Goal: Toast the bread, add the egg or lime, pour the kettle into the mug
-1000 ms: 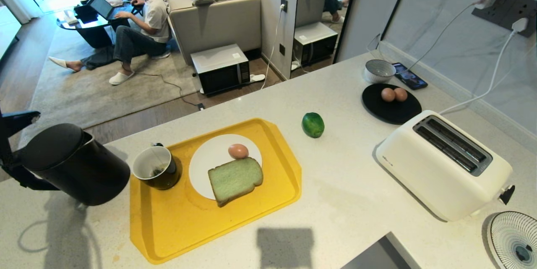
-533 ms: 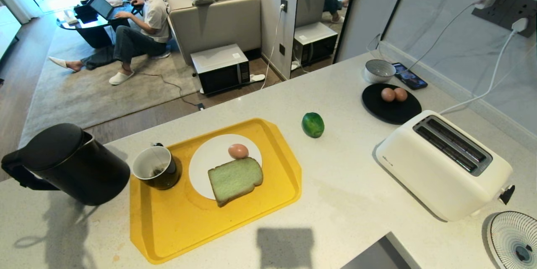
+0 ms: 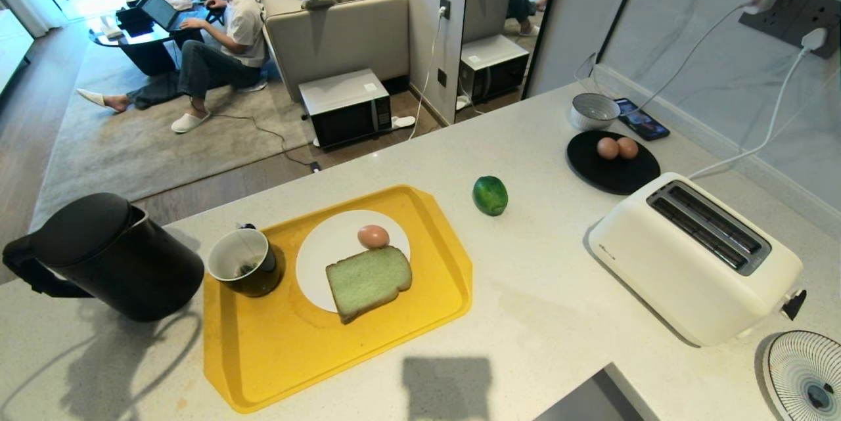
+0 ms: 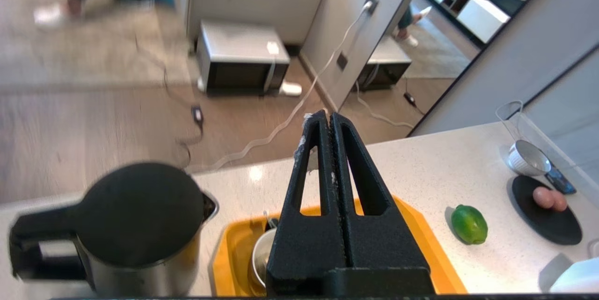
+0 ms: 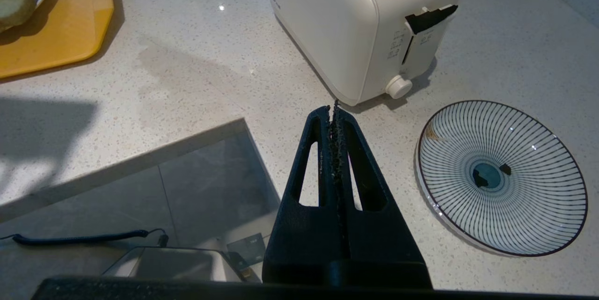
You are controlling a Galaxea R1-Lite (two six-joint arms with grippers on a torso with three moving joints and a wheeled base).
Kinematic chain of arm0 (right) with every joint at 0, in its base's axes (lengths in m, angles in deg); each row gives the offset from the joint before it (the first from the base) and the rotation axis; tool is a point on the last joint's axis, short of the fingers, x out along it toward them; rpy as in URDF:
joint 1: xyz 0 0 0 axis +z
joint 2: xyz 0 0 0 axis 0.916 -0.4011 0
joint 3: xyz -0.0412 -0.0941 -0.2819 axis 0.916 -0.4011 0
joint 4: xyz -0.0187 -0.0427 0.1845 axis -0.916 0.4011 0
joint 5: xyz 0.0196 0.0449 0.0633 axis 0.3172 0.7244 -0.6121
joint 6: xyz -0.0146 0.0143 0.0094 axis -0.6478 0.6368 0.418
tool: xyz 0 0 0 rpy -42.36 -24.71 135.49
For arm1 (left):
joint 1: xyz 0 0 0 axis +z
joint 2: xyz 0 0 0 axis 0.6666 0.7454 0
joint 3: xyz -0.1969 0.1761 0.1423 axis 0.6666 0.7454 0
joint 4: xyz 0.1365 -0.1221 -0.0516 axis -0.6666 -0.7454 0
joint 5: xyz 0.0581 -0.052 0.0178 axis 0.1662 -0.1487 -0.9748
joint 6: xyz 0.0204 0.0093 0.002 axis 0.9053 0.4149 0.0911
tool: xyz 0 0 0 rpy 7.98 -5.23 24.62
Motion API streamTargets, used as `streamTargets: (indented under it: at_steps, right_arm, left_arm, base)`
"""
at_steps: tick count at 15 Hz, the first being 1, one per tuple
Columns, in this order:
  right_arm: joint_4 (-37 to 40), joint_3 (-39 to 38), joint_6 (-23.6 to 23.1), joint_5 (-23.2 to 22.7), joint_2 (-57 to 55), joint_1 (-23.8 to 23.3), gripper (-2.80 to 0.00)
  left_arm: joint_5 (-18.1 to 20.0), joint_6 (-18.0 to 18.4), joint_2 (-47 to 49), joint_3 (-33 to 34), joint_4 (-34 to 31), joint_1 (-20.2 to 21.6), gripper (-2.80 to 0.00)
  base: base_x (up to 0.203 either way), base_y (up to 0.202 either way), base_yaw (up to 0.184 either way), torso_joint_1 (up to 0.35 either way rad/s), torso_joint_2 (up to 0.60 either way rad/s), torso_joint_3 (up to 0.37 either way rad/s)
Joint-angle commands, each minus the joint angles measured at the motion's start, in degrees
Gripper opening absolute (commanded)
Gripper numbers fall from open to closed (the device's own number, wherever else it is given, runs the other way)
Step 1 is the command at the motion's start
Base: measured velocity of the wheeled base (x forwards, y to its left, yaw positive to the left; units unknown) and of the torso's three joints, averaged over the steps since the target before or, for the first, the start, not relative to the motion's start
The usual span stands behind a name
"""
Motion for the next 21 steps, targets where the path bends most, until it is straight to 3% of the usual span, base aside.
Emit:
streamTargets:
  at_steps: [1,6,8,9,11,12,14,16,19,21]
  right_arm:
    - [0.0,-0.1,0.0,0.0,0.0,0.0,-2.80]
    - [0.0,-0.1,0.0,0.0,0.1,0.0,-2.80]
    - [0.0,-0.1,0.0,0.0,0.1,0.0,-2.80]
    - [0.0,-0.1,0.0,0.0,0.0,0.0,-2.80]
    - [0.0,-0.1,0.0,0.0,0.0,0.0,-2.80]
    - [0.0,-0.1,0.0,0.0,0.0,0.0,-2.80]
    - [0.0,-0.1,0.0,0.0,0.1,0.0,-2.80]
    - [0.0,-0.1,0.0,0.0,0.1,0.0,-2.80]
    - [0.0,-0.1,0.0,0.0,0.1,0.0,-2.80]
    - [0.0,-0.1,0.0,0.0,0.1,-0.1,-2.80]
  left_arm:
    - [0.3,-0.7,-6.6,2.6,1.2,0.2,-2.80]
    - [0.2,-2.3,-12.3,2.5,1.3,0.1,-2.80]
    - [0.7,-5.9,-15.2,1.4,1.3,-0.6,-2.80]
    - [0.5,-7.2,-16.2,0.8,1.3,-1.6,-2.80]
    - [-1.1,-6.3,-19.0,0.3,0.4,-6.2,-2.80]
    - [-4.0,-3.5,-20.6,0.2,-1.7,-10.2,-2.80]
    - [-12.1,7.1,-24.4,0.0,-9.8,-19.9,-2.80]
    - [-19.8,17.1,-30.5,-0.2,-19.6,-25.8,-2.80]
    - [-25.1,24.3,-36.6,1.3,-26.6,-29.5,-2.80]
    - [-25.7,25.5,-41.0,3.4,-29.8,-30.0,-2.80]
  base:
    - [0.000,0.000,0.000,0.000,0.00,0.000]
    - [0.000,0.000,0.000,0.000,0.00,0.000]
    - [0.000,0.000,0.000,0.000,0.00,0.000]
    - [0.000,0.000,0.000,0.000,0.00,0.000]
    - [0.000,0.000,0.000,0.000,0.00,0.000]
    - [0.000,0.000,0.000,0.000,0.00,0.000]
    - [0.000,0.000,0.000,0.000,0.00,0.000]
    - [0.000,0.000,0.000,0.000,0.00,0.000]
    - [0.000,0.000,0.000,0.000,0.00,0.000]
    - [0.000,0.000,0.000,0.000,0.00,0.000]
